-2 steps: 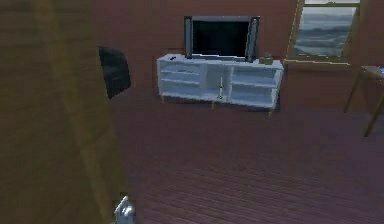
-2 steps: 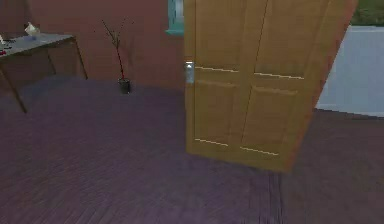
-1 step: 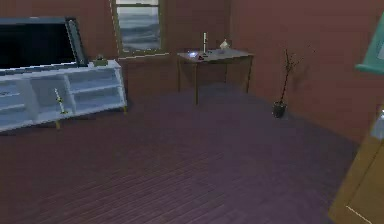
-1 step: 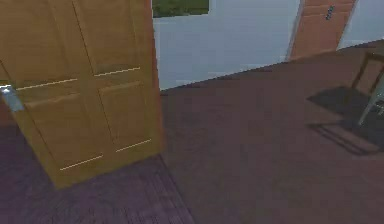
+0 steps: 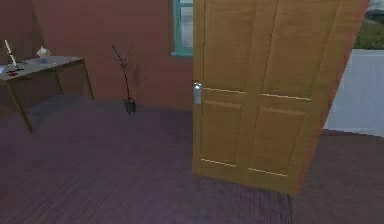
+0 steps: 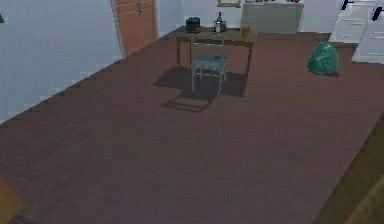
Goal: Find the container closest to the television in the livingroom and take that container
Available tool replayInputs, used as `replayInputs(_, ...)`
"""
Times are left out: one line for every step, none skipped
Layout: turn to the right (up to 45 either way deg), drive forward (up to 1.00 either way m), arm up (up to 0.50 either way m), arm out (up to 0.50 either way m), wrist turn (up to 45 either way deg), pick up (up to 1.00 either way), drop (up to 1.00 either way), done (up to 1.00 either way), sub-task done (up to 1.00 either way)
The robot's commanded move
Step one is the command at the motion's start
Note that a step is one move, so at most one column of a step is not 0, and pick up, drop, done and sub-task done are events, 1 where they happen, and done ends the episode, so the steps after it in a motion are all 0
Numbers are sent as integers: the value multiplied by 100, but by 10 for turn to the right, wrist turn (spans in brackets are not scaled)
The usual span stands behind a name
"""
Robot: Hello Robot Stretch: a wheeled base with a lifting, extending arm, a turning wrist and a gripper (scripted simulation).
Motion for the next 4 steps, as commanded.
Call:
replayInputs(150, 0, 0, 0, 0, 0, 0, 0, 0)
replayInputs(0, 25, 0, 0, 0, 0, 0, 0, 0)
replayInputs(-450, 0, 0, 0, 0, 0, 0, 0, 0)
replayInputs(-270, 0, 0, 0, 0, 0, 0, 0, 0)
